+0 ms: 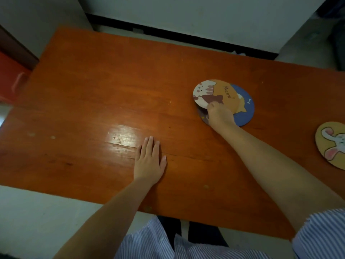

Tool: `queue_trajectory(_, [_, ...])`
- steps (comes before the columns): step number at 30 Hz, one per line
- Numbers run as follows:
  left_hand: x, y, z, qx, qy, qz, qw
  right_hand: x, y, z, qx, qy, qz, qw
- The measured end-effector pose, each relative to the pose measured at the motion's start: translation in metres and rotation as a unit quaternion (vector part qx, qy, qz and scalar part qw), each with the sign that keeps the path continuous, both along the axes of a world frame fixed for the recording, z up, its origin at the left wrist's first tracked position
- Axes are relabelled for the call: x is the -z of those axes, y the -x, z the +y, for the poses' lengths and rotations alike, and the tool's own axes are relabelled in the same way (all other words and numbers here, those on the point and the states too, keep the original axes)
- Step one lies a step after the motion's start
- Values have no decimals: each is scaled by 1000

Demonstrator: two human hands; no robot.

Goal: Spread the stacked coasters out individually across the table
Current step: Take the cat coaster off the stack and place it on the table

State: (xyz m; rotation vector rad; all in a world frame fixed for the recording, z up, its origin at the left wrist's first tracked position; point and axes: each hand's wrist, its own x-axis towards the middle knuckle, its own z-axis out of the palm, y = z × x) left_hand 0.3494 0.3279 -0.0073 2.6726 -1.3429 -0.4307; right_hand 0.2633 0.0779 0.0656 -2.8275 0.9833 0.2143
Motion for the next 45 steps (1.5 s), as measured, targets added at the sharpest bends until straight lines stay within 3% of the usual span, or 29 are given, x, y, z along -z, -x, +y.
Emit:
queue_trajectory(4, [-5,0,-1,-12,3,-3,1000,-14,49,18,-19,-6,-154,988])
queue_trajectory(8, [-18,18,-8,51,21,-16,998,-12,132,41,-23,-45,-169,984])
queue_trajectory(10, [-28,47,-20,48,54,63,995,-7,170,52,-36,-69,-159,984])
queue_trajectory(12, [-35,86,-34,-35,52,189,980,-3,202,65,-76,-88,-147,982])
queue_trajectory(15, [-39,135,-49,-212,45,353,910,2,238,76,-122,-86,-165,975])
queue_trajectory(17, [-40,156,-54,-294,80,398,865,5,254,77,-136,-82,-178,971])
queue_trajectory(22, [-40,192,-62,-322,113,358,869,12,282,70,-164,-83,-179,967])
queue_trajectory(28, [-39,214,-58,-325,113,360,867,19,305,69,-124,-78,-187,971])
queue_trajectory(41, [-36,224,-58,-297,108,285,905,34,315,83,-78,-80,-192,975])
queue_trajectory(45, [-38,223,-52,-268,76,240,930,39,318,86,-49,-102,-177,978])
